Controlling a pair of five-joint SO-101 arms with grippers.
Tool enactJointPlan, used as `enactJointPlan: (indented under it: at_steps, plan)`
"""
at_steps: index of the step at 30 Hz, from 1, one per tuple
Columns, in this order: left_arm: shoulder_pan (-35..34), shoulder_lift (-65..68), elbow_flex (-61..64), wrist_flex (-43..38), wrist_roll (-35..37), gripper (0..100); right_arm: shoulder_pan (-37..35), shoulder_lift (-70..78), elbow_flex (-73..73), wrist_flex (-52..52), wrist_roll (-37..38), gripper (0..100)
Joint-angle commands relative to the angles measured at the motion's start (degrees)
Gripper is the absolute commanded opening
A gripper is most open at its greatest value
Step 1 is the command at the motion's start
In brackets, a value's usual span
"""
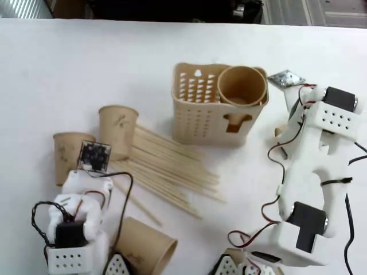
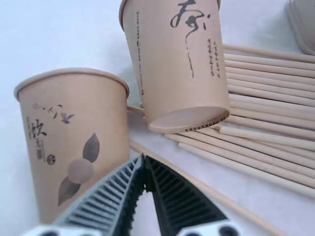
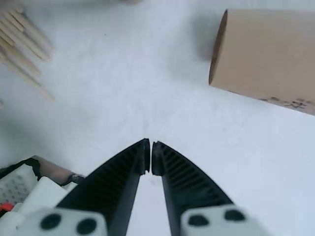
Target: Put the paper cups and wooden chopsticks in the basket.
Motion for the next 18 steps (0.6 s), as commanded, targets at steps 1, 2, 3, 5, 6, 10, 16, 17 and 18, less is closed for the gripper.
enactJointPlan:
  at_steps: [1, 2, 3, 5, 6, 10, 16, 17, 18]
  plan:
    - [-0.31, -0.75, -0.79, -1.41, -0.35, 2, -0.84, -2.86, -0.53, 0.13, 0.18, 1.8]
    - [-0.31, -0.75, -0.79, -1.41, -0.35, 2, -0.84, -2.95, -0.70, 0.13, 0.18, 1.8]
    - [-0.31, -0.75, -0.79, -1.41, -0.35, 2, -0.66, -2.95, -0.88, 0.13, 0.18, 1.8]
    - [-0.31, -0.75, -0.79, -1.41, -0.35, 2, -0.66, -2.95, -0.97, 0.13, 0.44, 1.8]
    - [-0.31, -0.75, -0.79, -1.41, -0.35, 2, -0.57, -3.30, -1.41, 0.13, 0.44, 1.8]
    - [-0.31, -0.75, -0.79, -1.41, -0.35, 2, 2.95, -4.79, -8.09, -0.48, -0.79, 8.4]
    - [-0.31, -0.75, -0.79, -1.41, -0.35, 2, 10.95, 3.03, -16.79, -7.69, -7.21, 23.1]
    - [-0.31, -0.75, -0.79, -1.41, -0.35, 2, 11.03, 5.49, -17.67, -7.78, -7.82, 23.5]
    - [-0.31, -0.75, -0.79, -1.41, -0.35, 2, 11.03, 8.13, -18.55, -7.69, -8.00, 23.6]
